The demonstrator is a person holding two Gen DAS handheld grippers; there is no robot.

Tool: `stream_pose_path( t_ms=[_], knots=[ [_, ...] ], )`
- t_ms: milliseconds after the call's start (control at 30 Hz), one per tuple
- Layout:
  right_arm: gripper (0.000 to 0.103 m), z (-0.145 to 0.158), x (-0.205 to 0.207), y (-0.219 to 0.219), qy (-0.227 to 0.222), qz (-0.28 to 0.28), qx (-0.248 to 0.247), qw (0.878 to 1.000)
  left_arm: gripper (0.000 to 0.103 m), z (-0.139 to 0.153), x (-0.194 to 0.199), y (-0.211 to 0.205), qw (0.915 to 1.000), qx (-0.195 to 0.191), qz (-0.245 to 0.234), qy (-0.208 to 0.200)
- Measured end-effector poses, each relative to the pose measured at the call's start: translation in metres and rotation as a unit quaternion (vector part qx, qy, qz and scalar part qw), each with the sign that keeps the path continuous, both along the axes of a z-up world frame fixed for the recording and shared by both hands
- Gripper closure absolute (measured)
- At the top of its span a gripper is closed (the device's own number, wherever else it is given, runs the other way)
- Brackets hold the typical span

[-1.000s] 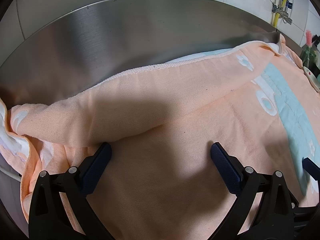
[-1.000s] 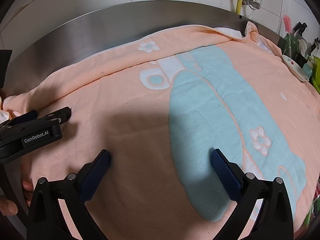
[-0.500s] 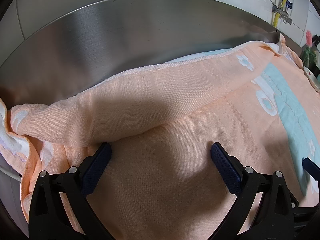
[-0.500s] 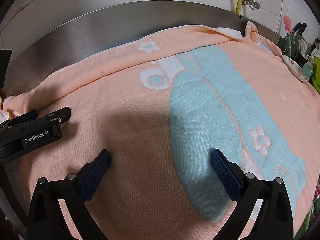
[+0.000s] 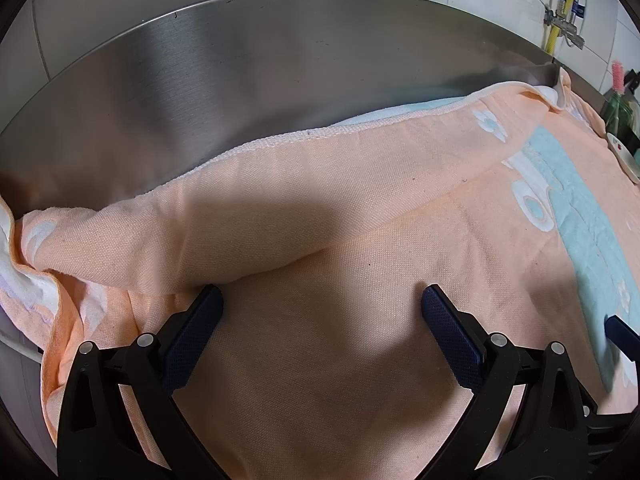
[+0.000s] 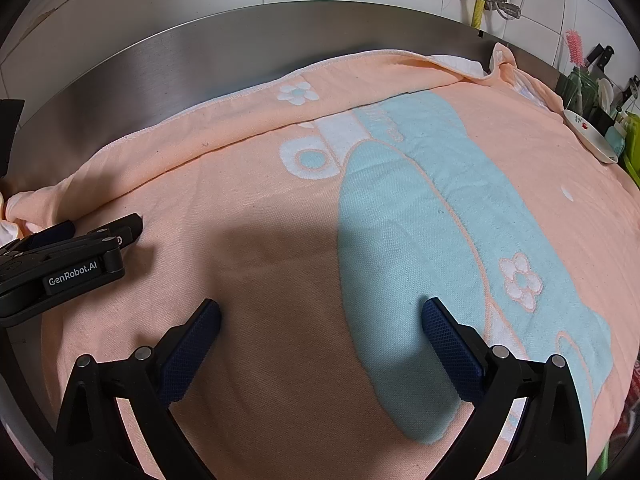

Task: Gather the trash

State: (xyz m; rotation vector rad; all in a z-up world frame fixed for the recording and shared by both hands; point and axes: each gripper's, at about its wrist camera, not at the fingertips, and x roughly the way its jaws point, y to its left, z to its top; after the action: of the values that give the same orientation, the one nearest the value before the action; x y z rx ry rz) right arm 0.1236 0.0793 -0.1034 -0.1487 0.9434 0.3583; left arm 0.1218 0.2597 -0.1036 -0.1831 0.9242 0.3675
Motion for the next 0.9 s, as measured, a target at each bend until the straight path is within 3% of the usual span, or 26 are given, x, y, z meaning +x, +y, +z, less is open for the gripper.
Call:
stream_pose_path(
  t_ms=[900],
  knots=[
    [0.006, 0.0006, -0.0001, 0.0005, 0.0, 0.0, 0.0, 1.0, 0.005, -0.0015, -0.0012, 0.0011, 1.0, 0.0, 0.0, 0.0]
  ],
)
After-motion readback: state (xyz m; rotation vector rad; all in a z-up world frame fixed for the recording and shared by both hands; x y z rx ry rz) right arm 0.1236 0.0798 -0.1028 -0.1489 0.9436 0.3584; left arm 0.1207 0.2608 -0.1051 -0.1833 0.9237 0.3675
